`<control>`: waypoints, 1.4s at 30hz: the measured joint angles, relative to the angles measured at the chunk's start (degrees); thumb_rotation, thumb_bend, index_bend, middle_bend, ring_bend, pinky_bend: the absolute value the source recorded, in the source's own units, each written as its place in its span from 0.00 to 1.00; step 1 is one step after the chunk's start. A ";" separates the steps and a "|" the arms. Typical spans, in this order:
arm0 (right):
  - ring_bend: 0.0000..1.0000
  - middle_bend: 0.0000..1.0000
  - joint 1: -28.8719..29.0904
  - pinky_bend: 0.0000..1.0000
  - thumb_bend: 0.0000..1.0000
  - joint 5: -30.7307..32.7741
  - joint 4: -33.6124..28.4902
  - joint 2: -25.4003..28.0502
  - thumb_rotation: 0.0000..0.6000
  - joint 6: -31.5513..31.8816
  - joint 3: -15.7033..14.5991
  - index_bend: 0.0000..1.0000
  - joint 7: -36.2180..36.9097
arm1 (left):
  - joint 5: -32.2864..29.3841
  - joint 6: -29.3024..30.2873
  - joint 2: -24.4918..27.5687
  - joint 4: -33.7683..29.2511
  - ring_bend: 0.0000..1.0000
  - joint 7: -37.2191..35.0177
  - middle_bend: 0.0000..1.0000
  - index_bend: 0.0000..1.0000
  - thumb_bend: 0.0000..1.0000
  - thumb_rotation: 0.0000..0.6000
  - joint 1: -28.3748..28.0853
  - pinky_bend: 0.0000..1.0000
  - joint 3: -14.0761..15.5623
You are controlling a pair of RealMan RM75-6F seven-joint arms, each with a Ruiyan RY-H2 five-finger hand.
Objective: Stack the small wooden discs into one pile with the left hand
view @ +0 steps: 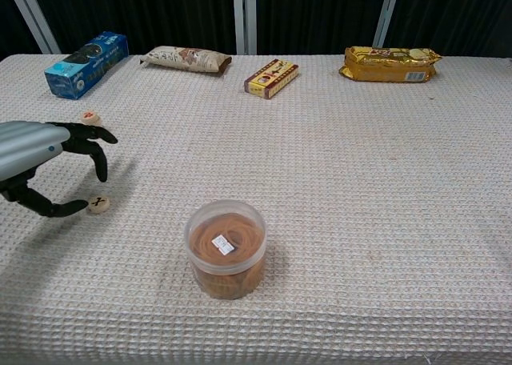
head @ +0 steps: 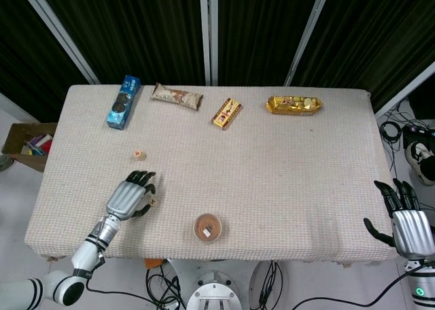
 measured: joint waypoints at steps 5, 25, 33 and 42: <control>0.00 0.19 -0.01 0.00 0.22 -0.06 0.08 -0.06 1.00 0.02 -0.03 0.12 0.04 | -0.20 -0.61 -1.19 0.99 0.07 1.32 0.09 0.42 0.33 1.00 0.22 0.12 -0.01; 0.00 0.19 -0.21 0.00 0.22 -0.11 0.06 -0.12 1.00 0.34 -0.02 0.12 -0.10 | -1.74 -2.63 -2.43 1.92 0.07 2.65 0.09 0.50 0.42 1.00 0.55 0.12 -1.18; 0.00 0.19 -0.19 0.00 0.22 -0.41 0.00 -0.06 1.00 0.53 -0.02 0.12 -0.09 | -1.45 -0.73 0.77 -1.07 0.07 -0.22 0.09 0.50 0.41 1.00 0.37 0.12 -4.42; 0.00 0.19 -0.09 0.00 0.22 -0.33 0.31 -0.18 1.00 0.43 0.04 0.12 0.27 | -10.20 -3.94 2.64 1.92 0.07 -4.36 0.09 0.49 0.41 1.00 -3.70 0.12 -13.72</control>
